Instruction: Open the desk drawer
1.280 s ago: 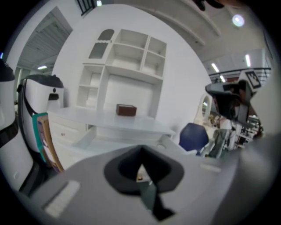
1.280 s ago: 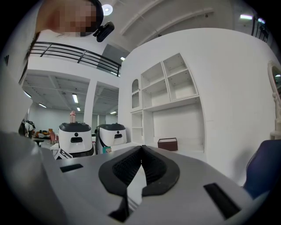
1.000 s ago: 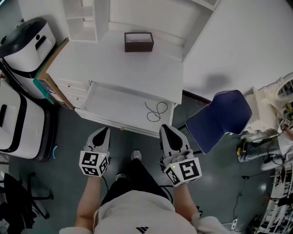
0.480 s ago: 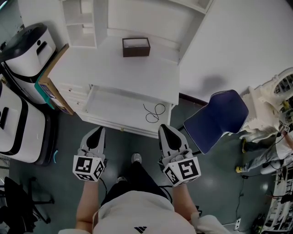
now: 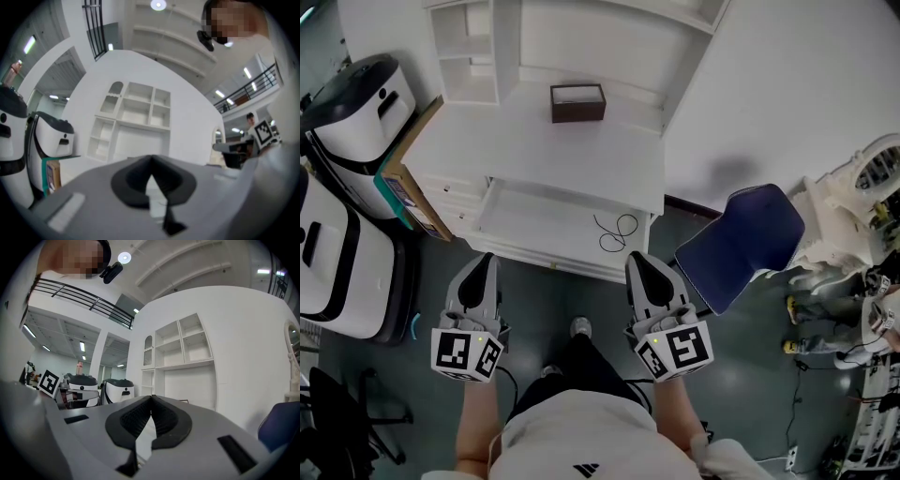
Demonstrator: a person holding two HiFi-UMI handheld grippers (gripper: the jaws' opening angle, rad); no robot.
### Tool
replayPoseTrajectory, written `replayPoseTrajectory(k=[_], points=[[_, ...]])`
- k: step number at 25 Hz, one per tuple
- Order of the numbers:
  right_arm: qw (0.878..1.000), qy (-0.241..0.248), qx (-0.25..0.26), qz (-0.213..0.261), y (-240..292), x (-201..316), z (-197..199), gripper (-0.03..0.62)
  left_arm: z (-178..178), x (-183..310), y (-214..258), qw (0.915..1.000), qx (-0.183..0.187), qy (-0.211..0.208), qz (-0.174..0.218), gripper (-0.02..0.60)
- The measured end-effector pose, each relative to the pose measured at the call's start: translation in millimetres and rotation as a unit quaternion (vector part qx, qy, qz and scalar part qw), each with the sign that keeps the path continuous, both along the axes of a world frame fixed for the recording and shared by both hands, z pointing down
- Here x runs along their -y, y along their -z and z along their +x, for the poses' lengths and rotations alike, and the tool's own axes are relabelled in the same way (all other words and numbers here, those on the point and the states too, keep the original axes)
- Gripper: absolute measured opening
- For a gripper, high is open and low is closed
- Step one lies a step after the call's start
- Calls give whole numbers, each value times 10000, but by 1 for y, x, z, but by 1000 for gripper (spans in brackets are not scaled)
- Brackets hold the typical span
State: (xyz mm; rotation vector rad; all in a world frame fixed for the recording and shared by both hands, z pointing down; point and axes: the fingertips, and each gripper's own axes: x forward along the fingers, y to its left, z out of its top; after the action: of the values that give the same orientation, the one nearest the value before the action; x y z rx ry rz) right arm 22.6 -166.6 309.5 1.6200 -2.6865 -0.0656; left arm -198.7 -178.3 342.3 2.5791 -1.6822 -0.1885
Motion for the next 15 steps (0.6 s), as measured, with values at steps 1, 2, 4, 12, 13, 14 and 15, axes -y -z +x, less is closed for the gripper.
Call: replayPoseTrajectory(k=[1, 2, 4, 12, 13, 14, 15], points=[[10000, -13, 0, 25, 2, -2, -1, -12, -2, -3, 5, 10000, 24, 21, 67, 5], [10000, -27, 3, 52, 4, -5, -2, -12, -4, -7, 11, 9999, 52, 39, 134, 5], [9999, -60, 11, 112, 8, -10, -3, -12, -7, -14, 20, 9996, 106, 67, 256, 5], [9991, -258, 57, 343, 26, -24, -5, -14, -19, -33, 46, 9981, 155, 101, 588, 5], [9990, -281, 58, 356, 28, -26, -5, -14, -19, -34, 49, 9979, 150, 96, 620, 6], [9989, -301, 59, 364, 29, -28, -5, -14, -20, -36, 51, 9978, 145, 88, 648, 5], [9988, -317, 59, 370, 29, -30, -5, -14, -21, -37, 52, 9976, 142, 79, 673, 6]])
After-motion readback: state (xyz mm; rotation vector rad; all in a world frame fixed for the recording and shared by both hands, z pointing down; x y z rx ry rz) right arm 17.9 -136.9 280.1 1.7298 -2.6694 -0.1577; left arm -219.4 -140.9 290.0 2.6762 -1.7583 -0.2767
